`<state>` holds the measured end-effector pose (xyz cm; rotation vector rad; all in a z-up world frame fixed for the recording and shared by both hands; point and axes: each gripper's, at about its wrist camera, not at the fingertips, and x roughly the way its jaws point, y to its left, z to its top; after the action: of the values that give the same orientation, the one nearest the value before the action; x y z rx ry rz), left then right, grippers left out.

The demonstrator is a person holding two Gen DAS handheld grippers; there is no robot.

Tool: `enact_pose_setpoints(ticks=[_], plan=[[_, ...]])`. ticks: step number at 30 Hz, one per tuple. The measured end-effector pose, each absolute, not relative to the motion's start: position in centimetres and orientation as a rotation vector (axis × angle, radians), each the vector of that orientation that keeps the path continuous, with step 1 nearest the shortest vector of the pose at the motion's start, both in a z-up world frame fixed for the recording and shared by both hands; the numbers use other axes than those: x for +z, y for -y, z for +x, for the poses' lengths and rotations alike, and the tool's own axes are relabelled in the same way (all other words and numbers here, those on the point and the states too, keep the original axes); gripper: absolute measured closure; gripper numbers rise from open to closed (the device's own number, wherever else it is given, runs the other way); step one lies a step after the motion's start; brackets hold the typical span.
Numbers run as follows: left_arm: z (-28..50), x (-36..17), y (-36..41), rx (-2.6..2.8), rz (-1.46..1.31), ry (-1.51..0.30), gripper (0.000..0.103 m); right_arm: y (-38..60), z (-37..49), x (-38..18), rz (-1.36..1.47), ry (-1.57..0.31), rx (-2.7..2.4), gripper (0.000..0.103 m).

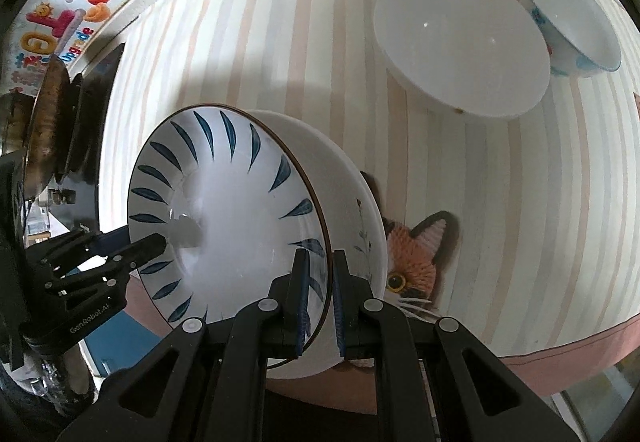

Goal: Organize plates and bowls

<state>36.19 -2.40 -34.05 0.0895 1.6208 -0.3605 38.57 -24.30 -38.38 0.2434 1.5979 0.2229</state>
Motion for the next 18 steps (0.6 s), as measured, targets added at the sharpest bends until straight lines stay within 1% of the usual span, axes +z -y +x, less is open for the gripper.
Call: enact_pose_setpoints(ticks=[7,15,16,18], plan=[[36.0,-33.7,4.4,-0.359,0.116,-1.619,0.077,24.0,38.3,-39.8,0.252,-1.626,0.218,0.091],[34.4,-34.4,6.3,-0.362,0.188,-1.627,0.077,24.6,37.6,-40.4,0.271,-1.635,0.203,0.091],[34.2,-34.7,6.4,-0.299,0.18,-1.563,0.077,24.7,37.5,-40.4,0.274,-1.635,0.204,0.091],[34.0,-34.9,6.7,-0.29,0.179,-1.568,0.077,24.6,37.5,-40.6,0.273,-1.638,0.207,0.091]])
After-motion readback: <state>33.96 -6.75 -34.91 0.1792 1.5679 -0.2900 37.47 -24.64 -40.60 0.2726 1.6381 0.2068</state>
